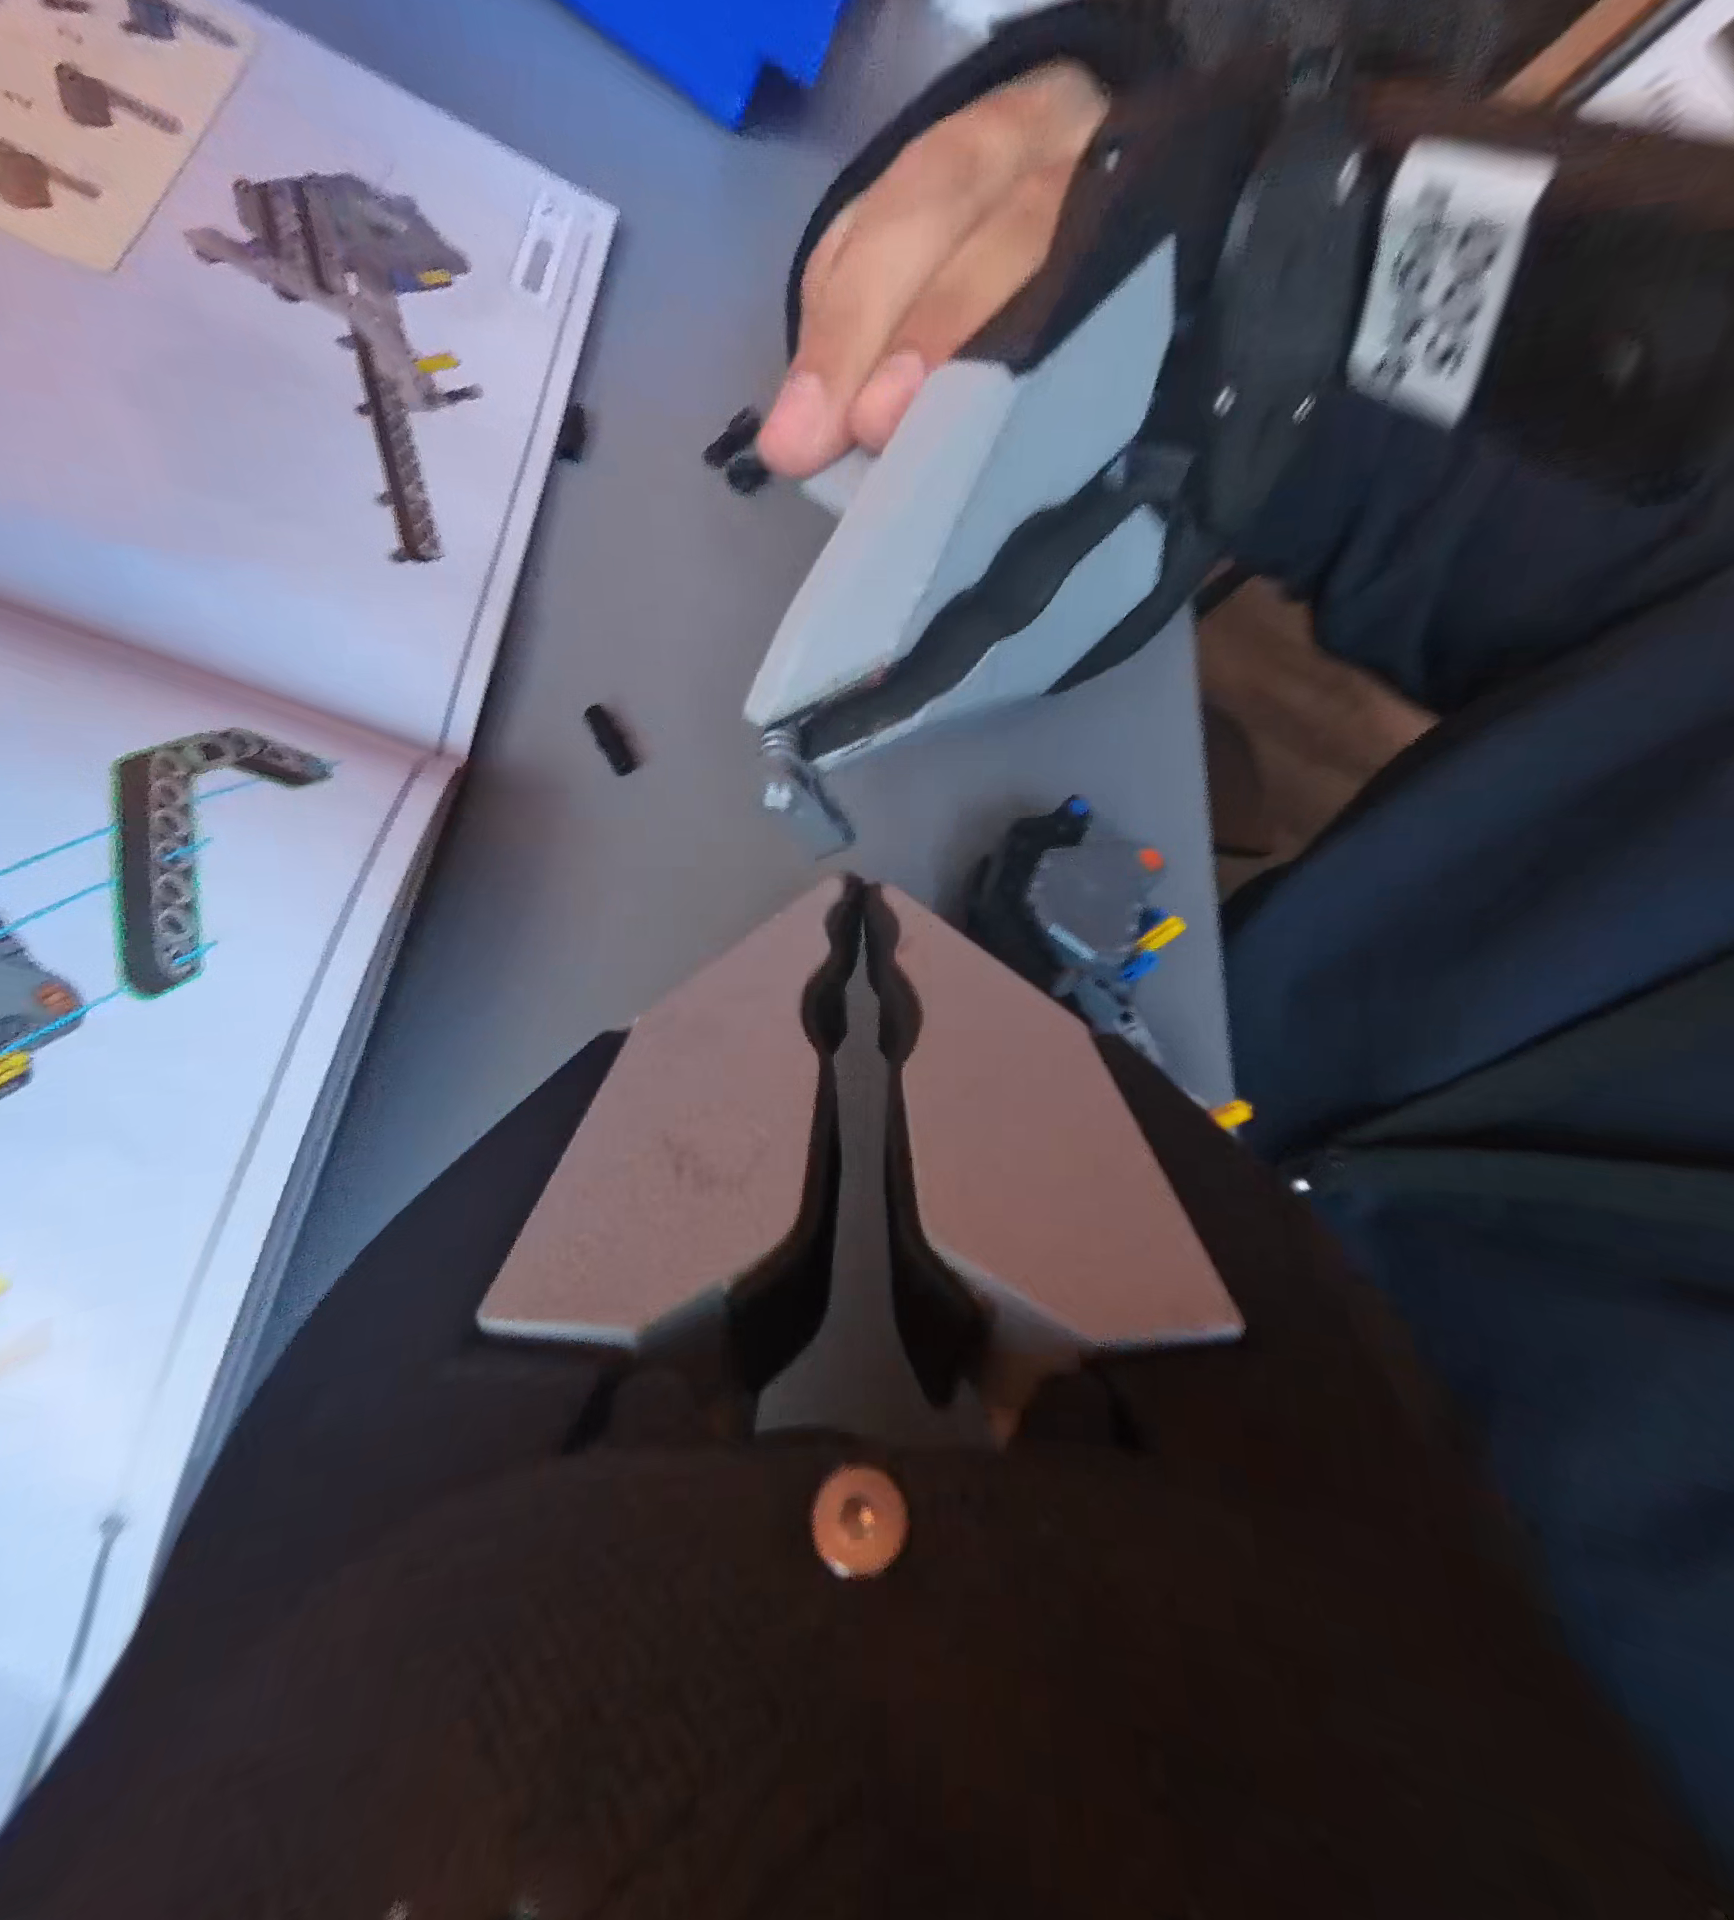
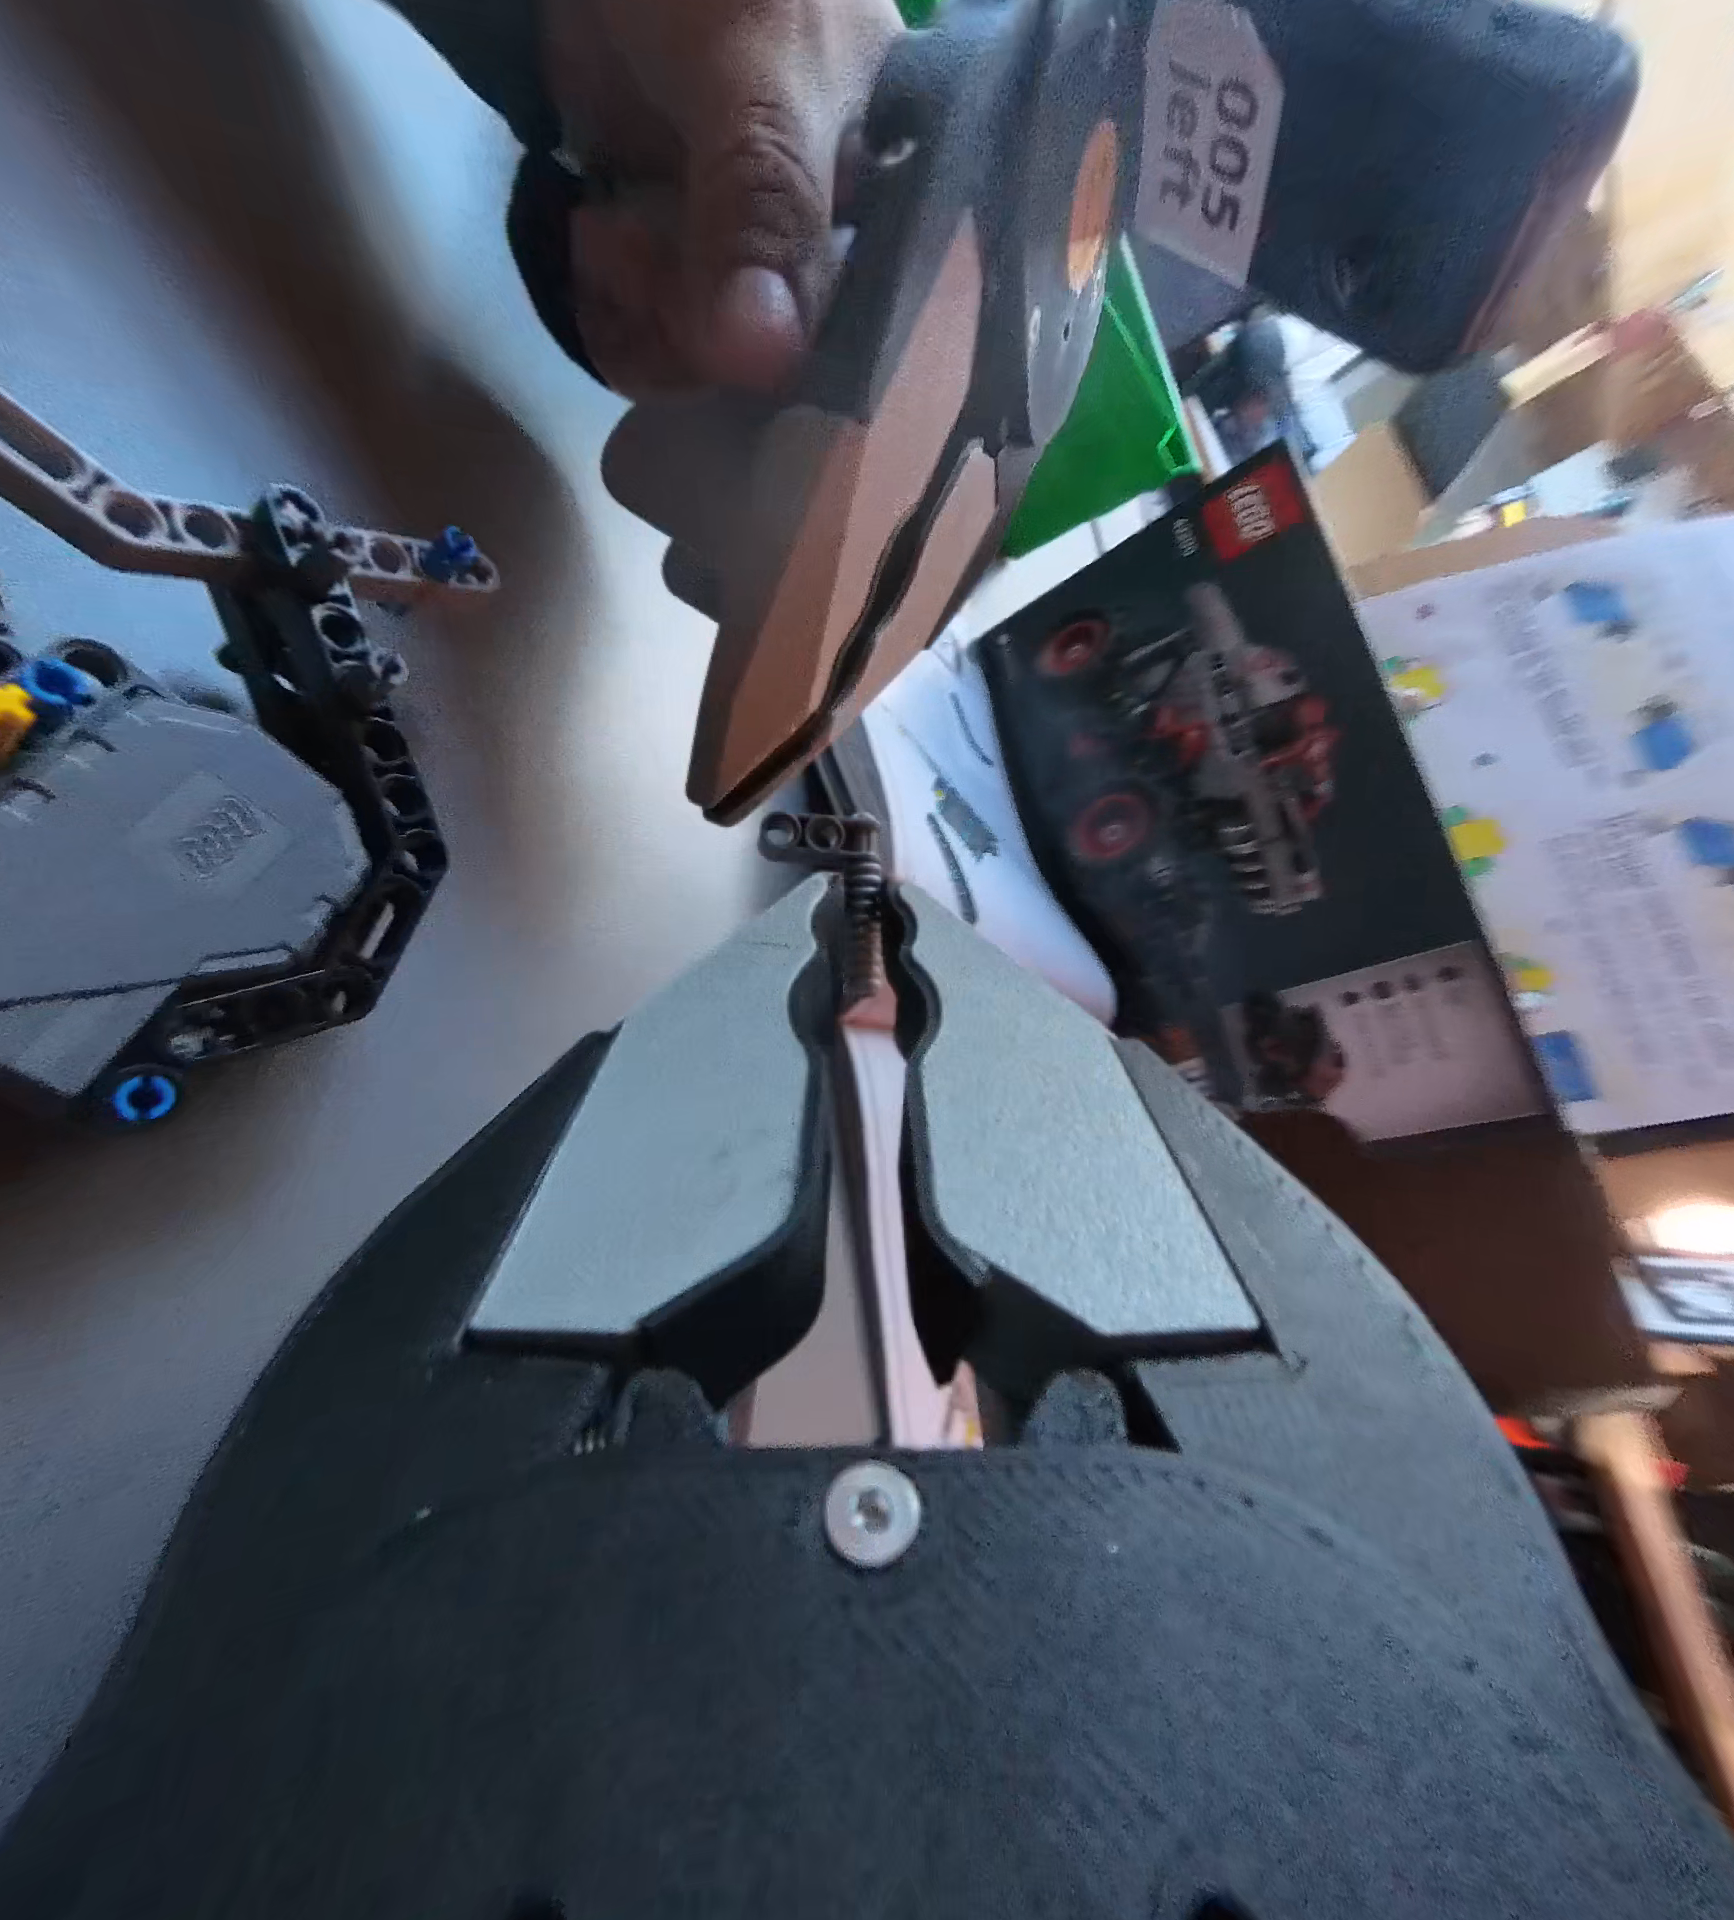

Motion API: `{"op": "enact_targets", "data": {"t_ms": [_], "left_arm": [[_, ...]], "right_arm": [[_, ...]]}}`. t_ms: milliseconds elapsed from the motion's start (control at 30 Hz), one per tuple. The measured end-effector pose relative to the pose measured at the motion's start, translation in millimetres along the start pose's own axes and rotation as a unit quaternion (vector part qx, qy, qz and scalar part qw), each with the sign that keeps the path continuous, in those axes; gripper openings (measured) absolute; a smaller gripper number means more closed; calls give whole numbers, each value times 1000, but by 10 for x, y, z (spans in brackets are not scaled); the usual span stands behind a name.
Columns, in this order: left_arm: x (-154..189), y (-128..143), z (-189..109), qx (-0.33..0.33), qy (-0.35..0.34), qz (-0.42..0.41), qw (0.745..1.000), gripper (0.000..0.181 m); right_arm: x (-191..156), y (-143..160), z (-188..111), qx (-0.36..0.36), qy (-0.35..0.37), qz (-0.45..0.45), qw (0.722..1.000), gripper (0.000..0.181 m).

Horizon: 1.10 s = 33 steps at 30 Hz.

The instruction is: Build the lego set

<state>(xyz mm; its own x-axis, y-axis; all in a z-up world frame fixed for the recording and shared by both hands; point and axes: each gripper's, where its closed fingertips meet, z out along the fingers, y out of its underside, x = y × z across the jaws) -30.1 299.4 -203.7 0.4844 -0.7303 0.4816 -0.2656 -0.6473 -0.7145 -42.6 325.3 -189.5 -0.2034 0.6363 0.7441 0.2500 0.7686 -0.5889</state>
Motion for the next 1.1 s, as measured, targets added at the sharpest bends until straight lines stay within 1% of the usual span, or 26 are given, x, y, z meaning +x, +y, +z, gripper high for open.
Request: {"op": "enact_targets", "data": {"t_ms": [67,133,400,467,500,533,567,633,700,767,833,967,1100], "left_arm": [[29,-54,2,12,14,-6,1000,0],[11,-60,2,13,7,-6,1000,0],[-33,-146,-65,47,3,-12,999,0],[-17,-182,-90,61,14,-19,998,0],[9,-203,-96,67,26,-22,997,4],[37,-218,-92,71,38,-24,996,36],[11,-240,-78,76,33,-36,996,48],[41,-257,-59,76,46,-38,995,47],[39,-264,-69,78,40,-28,996,41],[38,-270,-102,83,29,-7,996,17],[31,-304,-133,96,18,7,995,1],[37,-319,-124,103,24,-1,994,2],[68,-332,-126,110,49,-24,992,19]], "right_arm": [[47,-40,-4,-1,34,-33,999,4],[94,-62,-19,3,55,-42,998,4],[161,-58,-14,8,69,-26,997,4],[183,-56,-19,12,72,-17,997,4],[204,-47,-20,11,75,-10,997,4],[226,-36,-20,11,78,-3,997,4],[218,-51,-21,18,72,6,997,4],[211,-64,-18,22,69,11,997,4],[206,-45,-9,17,71,2,997,4],[205,-73,-20,27,71,5,997,4],[220,-90,-24,31,76,5,997,4],[238,-74,-21,21,90,-12,996,4],[258,-51,-11,1,109,-46,993,4]]}}
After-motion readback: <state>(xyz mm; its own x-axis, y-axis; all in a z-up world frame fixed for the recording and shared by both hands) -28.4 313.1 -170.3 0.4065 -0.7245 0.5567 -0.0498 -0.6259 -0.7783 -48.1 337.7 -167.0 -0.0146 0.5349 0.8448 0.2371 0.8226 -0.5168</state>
